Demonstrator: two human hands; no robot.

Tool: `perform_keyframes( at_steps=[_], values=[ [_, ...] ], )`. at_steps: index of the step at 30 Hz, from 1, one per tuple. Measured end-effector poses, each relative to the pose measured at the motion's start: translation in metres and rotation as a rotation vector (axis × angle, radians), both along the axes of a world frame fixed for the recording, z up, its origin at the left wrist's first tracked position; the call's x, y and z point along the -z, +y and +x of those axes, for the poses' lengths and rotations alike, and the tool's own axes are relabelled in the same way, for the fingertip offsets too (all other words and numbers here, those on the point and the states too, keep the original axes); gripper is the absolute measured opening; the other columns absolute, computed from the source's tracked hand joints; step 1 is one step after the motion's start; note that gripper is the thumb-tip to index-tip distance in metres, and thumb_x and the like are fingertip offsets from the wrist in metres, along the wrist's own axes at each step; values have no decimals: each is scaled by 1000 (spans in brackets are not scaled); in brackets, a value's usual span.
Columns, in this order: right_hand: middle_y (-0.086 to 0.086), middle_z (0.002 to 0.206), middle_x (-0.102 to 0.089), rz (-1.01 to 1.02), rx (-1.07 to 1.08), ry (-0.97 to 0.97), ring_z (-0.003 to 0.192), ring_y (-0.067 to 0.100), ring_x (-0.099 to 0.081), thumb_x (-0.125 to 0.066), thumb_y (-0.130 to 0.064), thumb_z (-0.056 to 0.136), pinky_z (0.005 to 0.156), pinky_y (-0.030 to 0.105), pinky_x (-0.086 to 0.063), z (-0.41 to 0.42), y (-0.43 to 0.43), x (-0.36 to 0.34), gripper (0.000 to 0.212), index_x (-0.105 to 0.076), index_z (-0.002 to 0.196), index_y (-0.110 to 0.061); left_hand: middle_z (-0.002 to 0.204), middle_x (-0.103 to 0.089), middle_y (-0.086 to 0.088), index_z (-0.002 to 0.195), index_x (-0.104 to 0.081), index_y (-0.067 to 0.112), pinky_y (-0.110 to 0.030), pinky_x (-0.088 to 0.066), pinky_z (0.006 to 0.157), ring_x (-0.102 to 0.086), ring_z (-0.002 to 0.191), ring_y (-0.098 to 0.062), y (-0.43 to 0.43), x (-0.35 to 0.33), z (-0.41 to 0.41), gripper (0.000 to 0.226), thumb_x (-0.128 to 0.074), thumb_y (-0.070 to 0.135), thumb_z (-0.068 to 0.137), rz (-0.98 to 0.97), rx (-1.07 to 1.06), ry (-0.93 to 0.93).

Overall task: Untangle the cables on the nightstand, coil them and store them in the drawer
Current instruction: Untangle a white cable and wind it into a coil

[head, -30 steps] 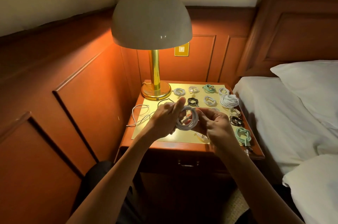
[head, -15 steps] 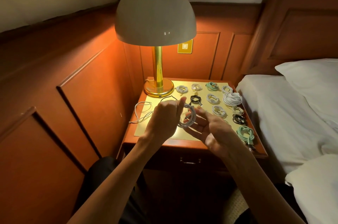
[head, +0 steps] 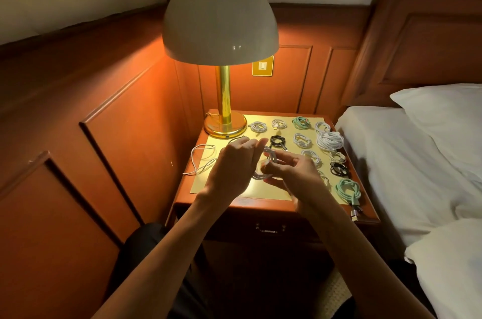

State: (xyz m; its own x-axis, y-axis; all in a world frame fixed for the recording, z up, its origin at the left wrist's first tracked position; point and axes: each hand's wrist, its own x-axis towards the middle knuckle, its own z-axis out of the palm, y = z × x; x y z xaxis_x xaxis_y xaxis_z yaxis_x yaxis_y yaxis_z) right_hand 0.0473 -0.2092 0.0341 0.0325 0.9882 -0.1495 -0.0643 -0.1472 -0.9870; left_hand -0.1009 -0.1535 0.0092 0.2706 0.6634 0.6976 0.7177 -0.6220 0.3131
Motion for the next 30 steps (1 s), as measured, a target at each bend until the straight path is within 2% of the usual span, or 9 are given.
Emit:
perform_keyframes(
  at_steps=[4,7,11,13,17,20,23,27,30],
  values=[
    [13,98,-72,-130,-79,179,96,27,-69,-72,-4,82,90,42,-57,2,7,-8,27,-71,109,-10,69,-63,-2,89,-71,6,-17,-52,53,-62,58,-9,2,2,0,59,-26,41,106,-1,-46,-16],
    [12,104,-73,-90,-92,97,96,26,-72,-80,-8,77,83,37,-60,3,9,-9,46,-66,121,-10,67,-62,-1,85,-70,7,-16,-50,52,-62,57,-8,5,2,2,55,-30,39,106,-4,-30,-25],
    [-2,93,-69,205,-62,-555,83,16,-72,-65,-12,95,79,37,-62,3,11,-8,33,-62,128,-11,63,-57,0,80,-67,9,-19,-45,47,-56,53,-7,10,4,3,52,-33,37,106,10,-29,-41],
    [2,91,-68,361,-5,-900,77,17,-70,-54,-13,101,74,40,-61,-3,11,-1,23,-62,123,-12,63,-56,1,80,-68,9,-22,-46,48,-55,52,-8,12,4,5,51,-34,36,107,17,-38,-49],
    [11,97,-63,521,168,-1238,78,21,-66,-49,-8,102,67,31,-57,-15,13,9,17,-63,112,-5,61,-53,0,72,-61,12,-26,-50,50,-54,51,-9,19,1,6,52,-33,40,107,-25,-67,-83],
    [13,104,-59,501,133,-1289,85,25,-65,-45,-14,105,69,32,-55,-19,21,8,21,-62,111,-3,69,-61,-5,76,-62,10,-35,-47,58,-58,62,-19,28,3,9,57,-28,44,108,-487,-95,-197],
    [13,108,-60,428,-34,-1368,86,21,-60,-37,-21,107,69,28,-45,-21,28,12,29,-61,114,-6,93,-64,-18,98,-63,0,-44,-51,83,-62,87,-30,39,6,15,43,-31,26,109,-905,-83,-228],
    [10,102,-67,385,-25,-1482,89,27,-65,-31,-26,108,80,38,-46,-23,28,11,32,-60,112,-12,79,-57,-15,74,-57,6,-42,-48,70,-54,73,-26,47,9,22,37,-39,21,103,-931,-89,-407],
    [12,95,-66,306,-47,-1313,80,26,-58,-28,-30,108,67,35,-40,-24,28,10,38,-62,106,-12,72,-59,-12,62,-56,11,-32,-36,58,-51,64,-24,56,7,25,45,-42,28,101,-811,-184,-353]
  ],
)
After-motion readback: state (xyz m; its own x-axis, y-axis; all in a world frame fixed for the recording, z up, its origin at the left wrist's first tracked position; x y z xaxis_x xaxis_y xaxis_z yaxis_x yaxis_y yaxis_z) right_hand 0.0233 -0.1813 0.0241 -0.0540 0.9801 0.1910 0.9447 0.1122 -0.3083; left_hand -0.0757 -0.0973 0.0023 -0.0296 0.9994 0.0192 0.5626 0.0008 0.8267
